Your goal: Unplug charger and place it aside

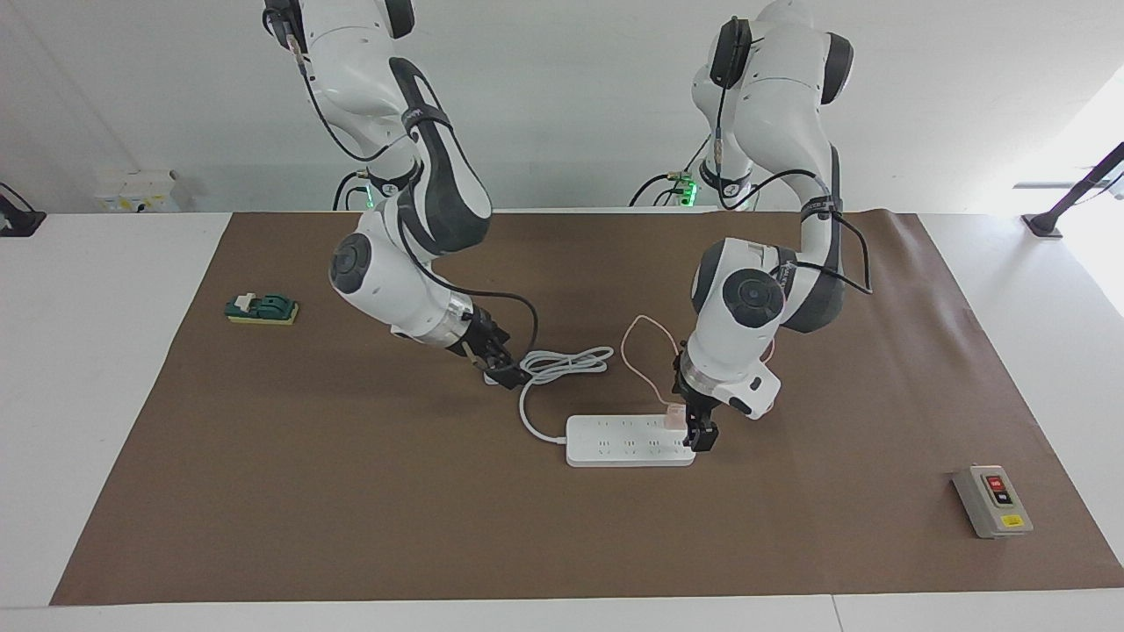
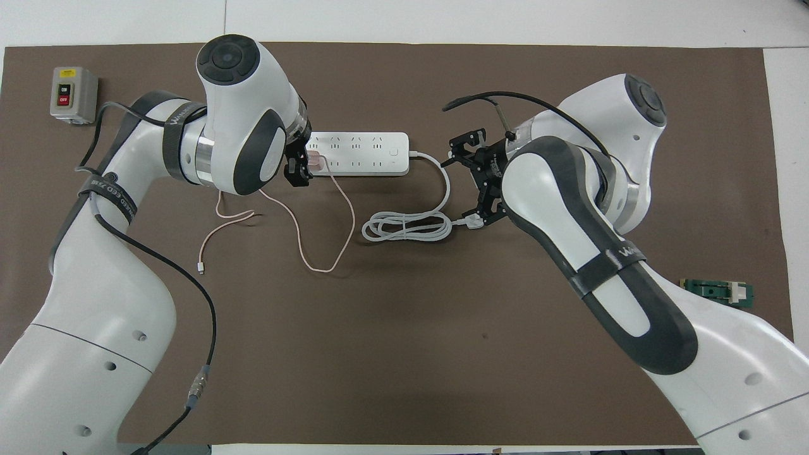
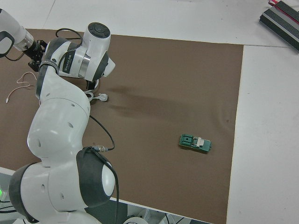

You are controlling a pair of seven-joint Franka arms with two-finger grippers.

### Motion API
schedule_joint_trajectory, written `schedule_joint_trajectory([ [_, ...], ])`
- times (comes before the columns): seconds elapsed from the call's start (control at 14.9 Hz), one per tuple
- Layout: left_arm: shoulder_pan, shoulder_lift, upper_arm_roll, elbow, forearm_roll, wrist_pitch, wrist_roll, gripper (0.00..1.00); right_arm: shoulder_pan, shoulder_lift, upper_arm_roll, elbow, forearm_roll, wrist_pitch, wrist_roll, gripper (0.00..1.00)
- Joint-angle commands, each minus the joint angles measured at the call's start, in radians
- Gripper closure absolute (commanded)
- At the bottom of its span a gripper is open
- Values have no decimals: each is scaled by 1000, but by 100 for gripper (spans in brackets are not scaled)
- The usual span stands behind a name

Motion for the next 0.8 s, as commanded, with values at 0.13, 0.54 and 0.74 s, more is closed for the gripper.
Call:
schedule_joint_trajectory([
  [0.13, -13, 17, 16, 18, -4, 5, -4, 1, -4, 112, 4, 109, 137, 15, 41, 0],
  [0.54, -23, 17, 16, 14, -4, 23, -12, 32, -6, 222, 4, 211, 250, 28, 131, 0],
  [0.74, -23, 17, 16, 9, -4, 23, -12, 58, 17, 347, 6, 368, 247, 30, 227, 0],
])
